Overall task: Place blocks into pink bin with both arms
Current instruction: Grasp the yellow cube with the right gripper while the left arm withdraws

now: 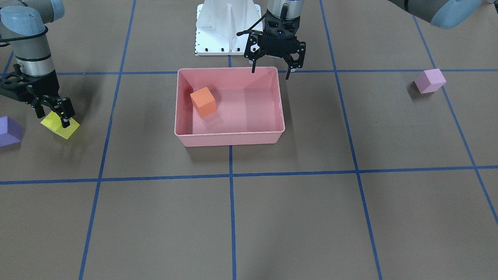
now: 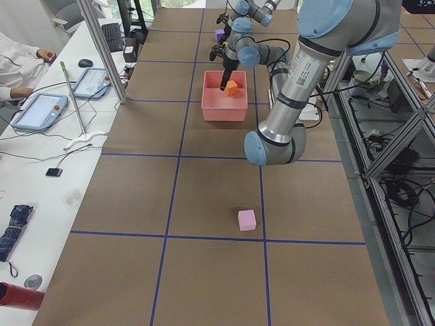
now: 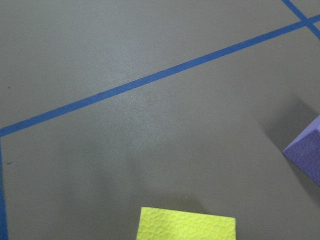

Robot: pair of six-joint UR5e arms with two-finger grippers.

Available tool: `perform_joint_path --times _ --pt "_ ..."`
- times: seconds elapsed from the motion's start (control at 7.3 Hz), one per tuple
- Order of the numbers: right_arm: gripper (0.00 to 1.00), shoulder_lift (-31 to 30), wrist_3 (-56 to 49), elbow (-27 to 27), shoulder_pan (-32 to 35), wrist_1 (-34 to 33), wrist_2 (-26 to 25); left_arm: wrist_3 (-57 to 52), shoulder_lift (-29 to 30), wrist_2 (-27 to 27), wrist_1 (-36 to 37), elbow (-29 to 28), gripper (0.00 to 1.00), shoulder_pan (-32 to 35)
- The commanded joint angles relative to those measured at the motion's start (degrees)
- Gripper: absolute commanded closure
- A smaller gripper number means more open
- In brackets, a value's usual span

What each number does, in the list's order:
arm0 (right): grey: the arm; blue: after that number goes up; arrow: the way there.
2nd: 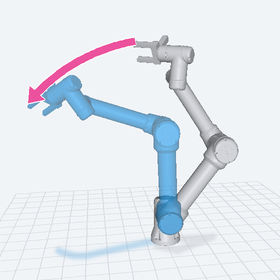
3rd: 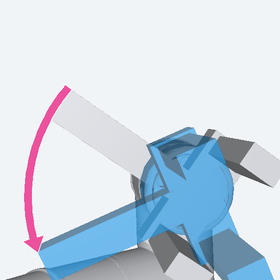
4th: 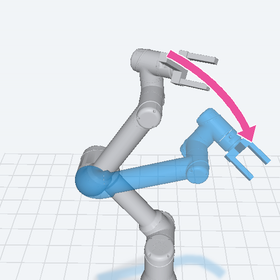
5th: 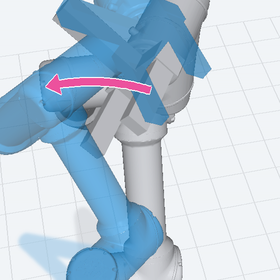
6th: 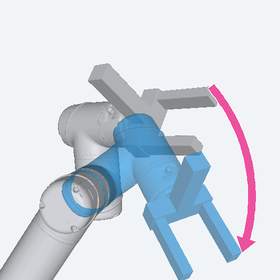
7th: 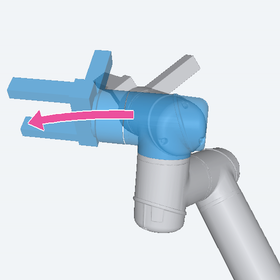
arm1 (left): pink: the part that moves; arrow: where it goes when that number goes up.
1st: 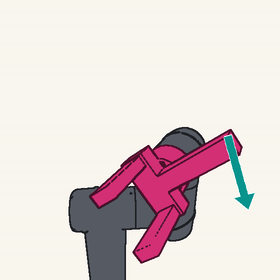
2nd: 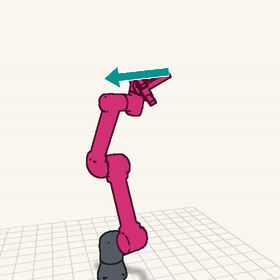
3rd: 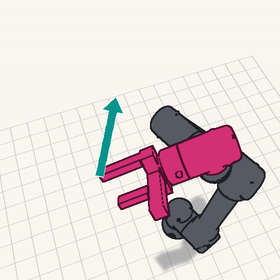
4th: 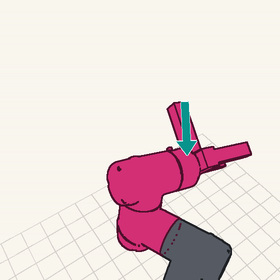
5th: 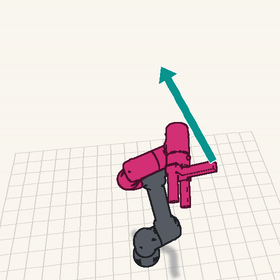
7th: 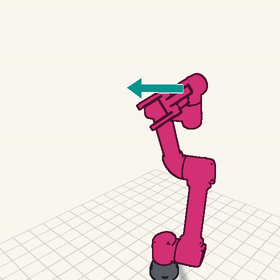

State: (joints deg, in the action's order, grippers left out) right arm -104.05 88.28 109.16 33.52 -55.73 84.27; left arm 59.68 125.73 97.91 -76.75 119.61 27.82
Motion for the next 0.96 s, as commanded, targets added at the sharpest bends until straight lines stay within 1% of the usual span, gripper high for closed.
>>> perform_joint_path --times 0.0,0.14,0.27,0.41,0.55,0.69,0.82 --pt "0.15 0.2 0.1 -0.7 -1.9 0.0 -3.0 -0.3 -0.3 0.0 -0.2 -0.4 0.00 0.0" --pt "0.75 0.5 -0.1 -0.7 -2.2 -0.1 -3.3 -2.5 -1.1 -0.1 -0.2 -0.4 0.00 0.9" --pt "0.99 0.7 -0.3 -0.6 -2.4 -0.1 -3.3 -6.3 -2.6 0.1 -0.4 -0.4 0.00 3.4" --pt "1.00 0.8 -0.6 0.7 -2.4 -0.1 -3.1 -11.7 -3.6 3.0 -0.4 -0.5 0.00 7.2" --pt "1.00 0.9 -2.1 2.6 -2.5 -0.4 -2.7 -19.8 -6.4 10.2 -0.5 -0.3 0.00 12.6" --pt "1.00 1.0 -8.8 4.2 -2.2 -0.4 -2.4 -27.5 -10.7 15.2 -1.2 0.2 0.00 17.7" --pt "1.00 1.1 -13.7 6.3 -2.0 -0.4 -0.1 -35.0 -17.3 18.2 -5.6 0.2 0.00 22.8"
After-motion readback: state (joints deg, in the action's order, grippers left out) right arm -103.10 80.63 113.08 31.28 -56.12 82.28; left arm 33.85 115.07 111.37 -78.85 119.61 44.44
